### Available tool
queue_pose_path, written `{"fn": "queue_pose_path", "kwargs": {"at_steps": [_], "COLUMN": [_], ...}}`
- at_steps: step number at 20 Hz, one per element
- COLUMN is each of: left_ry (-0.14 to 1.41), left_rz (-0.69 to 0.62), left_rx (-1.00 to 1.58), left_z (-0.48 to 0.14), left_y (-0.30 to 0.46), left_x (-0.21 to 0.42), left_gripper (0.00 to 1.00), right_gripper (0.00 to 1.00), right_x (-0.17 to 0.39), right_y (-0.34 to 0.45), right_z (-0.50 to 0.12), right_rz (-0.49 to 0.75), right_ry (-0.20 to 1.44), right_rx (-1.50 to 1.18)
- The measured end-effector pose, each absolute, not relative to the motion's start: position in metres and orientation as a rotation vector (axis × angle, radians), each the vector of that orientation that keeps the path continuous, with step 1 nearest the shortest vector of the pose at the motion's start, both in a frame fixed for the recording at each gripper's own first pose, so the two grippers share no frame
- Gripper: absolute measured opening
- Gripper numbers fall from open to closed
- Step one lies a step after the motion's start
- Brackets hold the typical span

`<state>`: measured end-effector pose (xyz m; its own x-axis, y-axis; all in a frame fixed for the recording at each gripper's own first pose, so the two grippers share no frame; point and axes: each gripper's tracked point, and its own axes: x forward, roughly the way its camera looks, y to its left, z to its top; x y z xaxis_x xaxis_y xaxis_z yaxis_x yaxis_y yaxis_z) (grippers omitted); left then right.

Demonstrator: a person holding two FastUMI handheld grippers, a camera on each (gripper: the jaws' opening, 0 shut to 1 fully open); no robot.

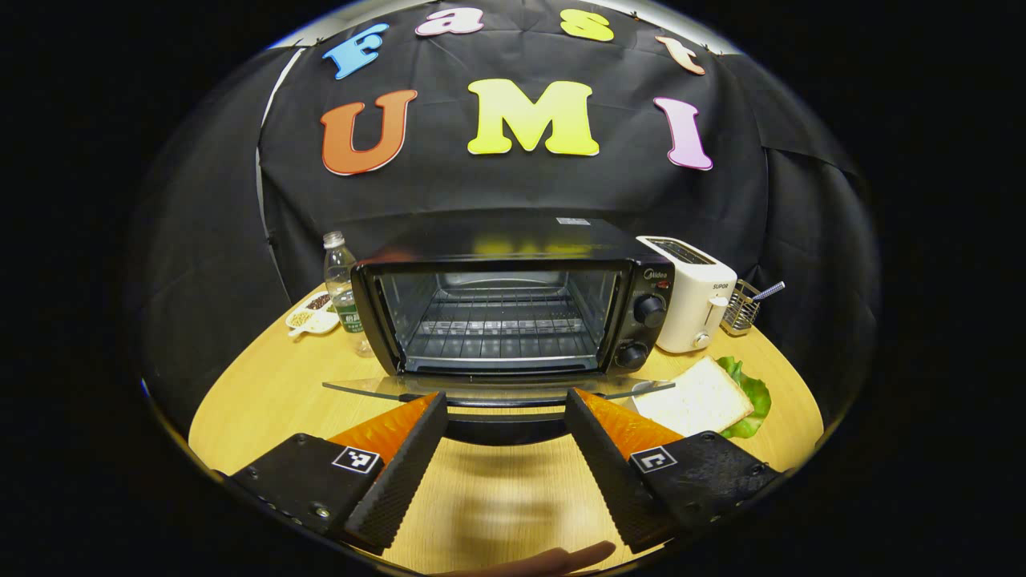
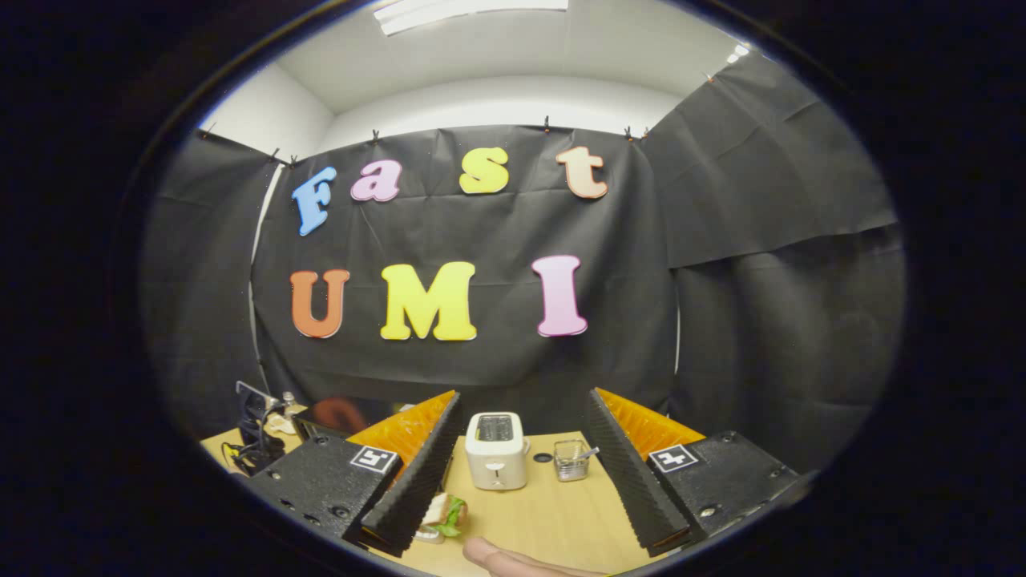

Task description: Open the electric oven with the left hand, put the food in, and close the electric oven.

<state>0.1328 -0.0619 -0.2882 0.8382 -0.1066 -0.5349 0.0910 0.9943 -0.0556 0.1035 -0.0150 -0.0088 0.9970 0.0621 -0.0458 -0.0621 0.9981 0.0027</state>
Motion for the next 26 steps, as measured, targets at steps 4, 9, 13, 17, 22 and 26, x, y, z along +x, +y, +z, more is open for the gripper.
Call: {"fn": "queue_pose_path", "kwargs": {"at_steps": [4,9,13,17,22,26], "left_ry": [0.6,0.639,0.576,0.285,0.343,0.458], "left_rz": [-0.108,-0.074,-0.089,-0.097,-0.116,-0.135], "left_rx": [-0.056,-0.004,0.035,0.026,-0.034,-0.016], "left_z": [-0.313,-0.347,-0.327,-0.226,-0.222,-0.251], "left_y": [-0.061,-0.054,-0.056,-0.063,-0.064,-0.07], "left_x": [0.111,0.116,0.108,0.143,0.192,0.199], "left_gripper": [0.97,0.97,0.97,0.97,0.97,0.96], "right_gripper": [0.99,0.99,0.99,0.99,0.99,0.99], "right_x": [0.1,0.102,0.104,0.113,0.116,0.113], "right_y": [-0.004,-0.004,-0.004,-0.004,0.004,0.002], "right_z": [-0.015,-0.019,-0.026,-0.034,-0.043,-0.038], "right_rz": [0.087,0.082,0.086,0.083,0.108,0.098], "right_ry": [0.049,0.05,0.065,0.087,0.123,0.106], "right_rx": [-0.005,-0.021,-0.028,-0.019,-0.021,-0.03]}}
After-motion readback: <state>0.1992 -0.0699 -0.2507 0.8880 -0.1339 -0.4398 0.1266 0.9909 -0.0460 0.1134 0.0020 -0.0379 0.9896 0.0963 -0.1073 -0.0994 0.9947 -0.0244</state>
